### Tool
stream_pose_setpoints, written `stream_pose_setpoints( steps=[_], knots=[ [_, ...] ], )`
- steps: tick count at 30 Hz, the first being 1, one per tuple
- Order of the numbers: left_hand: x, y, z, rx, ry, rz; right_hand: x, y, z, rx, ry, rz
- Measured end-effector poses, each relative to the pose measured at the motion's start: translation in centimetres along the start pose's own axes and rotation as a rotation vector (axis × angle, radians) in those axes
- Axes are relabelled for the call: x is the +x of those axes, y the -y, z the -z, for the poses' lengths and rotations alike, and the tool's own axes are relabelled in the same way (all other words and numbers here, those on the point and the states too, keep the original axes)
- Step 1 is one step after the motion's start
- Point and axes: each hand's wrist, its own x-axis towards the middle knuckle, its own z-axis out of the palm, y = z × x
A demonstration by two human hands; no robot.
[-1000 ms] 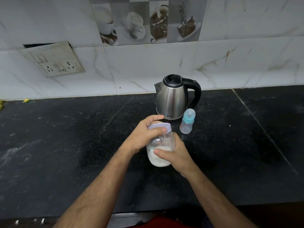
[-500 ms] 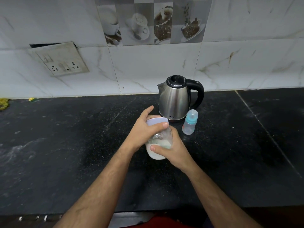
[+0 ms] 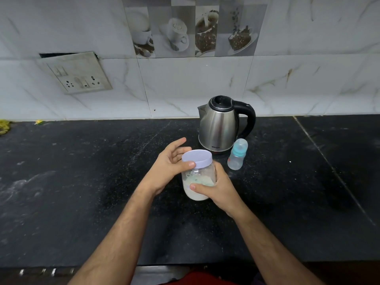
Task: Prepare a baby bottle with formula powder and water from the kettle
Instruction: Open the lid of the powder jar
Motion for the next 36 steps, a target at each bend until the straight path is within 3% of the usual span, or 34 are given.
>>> stream_pose_setpoints(
  steps=[9,17,20,30,36],
  knots=[
    [-0.6,-0.4,-0.7,0.072,0.041,0.0,0.0,0.1,-0.6,-0.018,-0.017,0.048],
    [-0.6,0.2,0.4,0.061,-0.1,-0.033,0.6,0.0,0.1,-0.051,-0.059,0.033],
    [-0.2,-0.1,-0.1,0.1,-0.058,-0.028,0.4,0.1,-0.2,-0.057,-0.045,0.049],
    [0.5,-0.3,-1.4,0.333,0.043,-0.034,0.7,0.4,0.1,-0.101,-0.097,0.072],
    [1.3,-0.2,-2.3,0.552,-0.117,-0.039,0.8,-0.3,0.3,-0.156,-0.113,0.049]
  ],
)
